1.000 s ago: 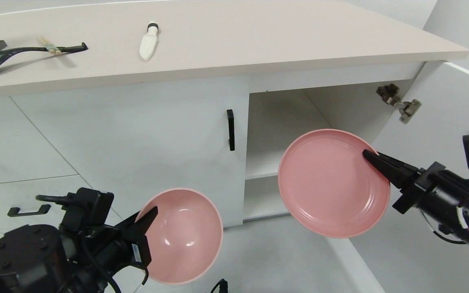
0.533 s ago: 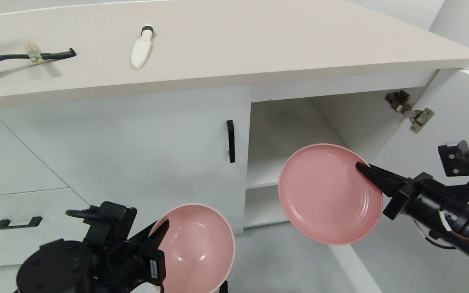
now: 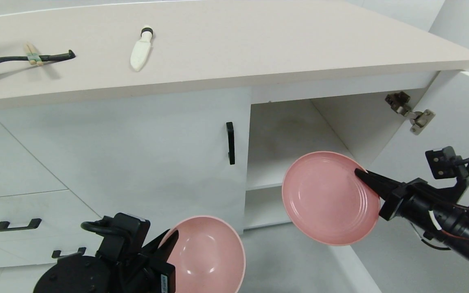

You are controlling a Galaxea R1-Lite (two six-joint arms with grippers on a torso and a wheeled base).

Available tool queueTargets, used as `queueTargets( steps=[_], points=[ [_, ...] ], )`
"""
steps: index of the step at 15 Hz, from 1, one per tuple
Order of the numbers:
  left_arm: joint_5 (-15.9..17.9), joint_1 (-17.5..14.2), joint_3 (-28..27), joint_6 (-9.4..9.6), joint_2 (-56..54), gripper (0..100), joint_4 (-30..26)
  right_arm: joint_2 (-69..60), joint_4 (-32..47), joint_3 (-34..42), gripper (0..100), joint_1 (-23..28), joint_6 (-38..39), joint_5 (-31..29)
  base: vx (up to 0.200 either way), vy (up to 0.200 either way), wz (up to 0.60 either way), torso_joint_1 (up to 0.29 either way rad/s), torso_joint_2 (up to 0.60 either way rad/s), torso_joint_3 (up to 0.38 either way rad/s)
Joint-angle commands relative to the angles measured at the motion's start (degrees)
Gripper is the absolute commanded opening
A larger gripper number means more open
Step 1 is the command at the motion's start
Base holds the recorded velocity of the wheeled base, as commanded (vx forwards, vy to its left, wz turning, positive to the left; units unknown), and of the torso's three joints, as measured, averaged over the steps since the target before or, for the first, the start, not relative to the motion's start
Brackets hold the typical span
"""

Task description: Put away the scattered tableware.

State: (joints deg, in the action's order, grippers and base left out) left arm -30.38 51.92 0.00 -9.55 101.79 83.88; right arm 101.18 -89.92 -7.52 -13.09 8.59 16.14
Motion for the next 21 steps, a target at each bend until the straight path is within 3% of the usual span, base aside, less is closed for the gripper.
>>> queueTargets(
  steps=[1, 6, 14, 17, 21],
  points=[
    [0.0, 0.3, 0.0, -0.03, 1.0, 0, 0.4, 0.9, -0.1, 0.9, 0, 0.2, 0.0, 0.0, 0.0, 0.0, 0.0, 0.0, 0.0, 0.0],
    [-2.0, -0.2, 0.0, 0.05, 3.9, 0, 2.8, 1.1, -0.1, 4.9, 0, 0.2, 0.0, 0.0, 0.12, 0.0, 0.0, 0.0, 0.0, 0.001],
    [-2.1, 0.1, 0.0, -0.12, 4.6, 0, 4.1, 4.6, -0.1, 6.9, 0, 0.2, -1.0, 0.0, 0.0, 0.0, 0.0, 0.0, 0.0, 0.0],
    [-2.1, 0.3, 0.0, -0.03, 4.8, 0, 5.3, 5.9, -0.1, 5.8, 0, 0.2, -1.0, 0.0, 0.0, 0.0, 0.0, 0.0, 0.0, 0.0],
    [-2.1, 0.0, 0.0, -0.03, 4.5, 0, 6.1, 13.3, -0.1, -1.3, 0, 0.7, -1.0, 0.0, 0.0, 0.0, 0.0, 0.0, 0.0, 0.0]
  ],
)
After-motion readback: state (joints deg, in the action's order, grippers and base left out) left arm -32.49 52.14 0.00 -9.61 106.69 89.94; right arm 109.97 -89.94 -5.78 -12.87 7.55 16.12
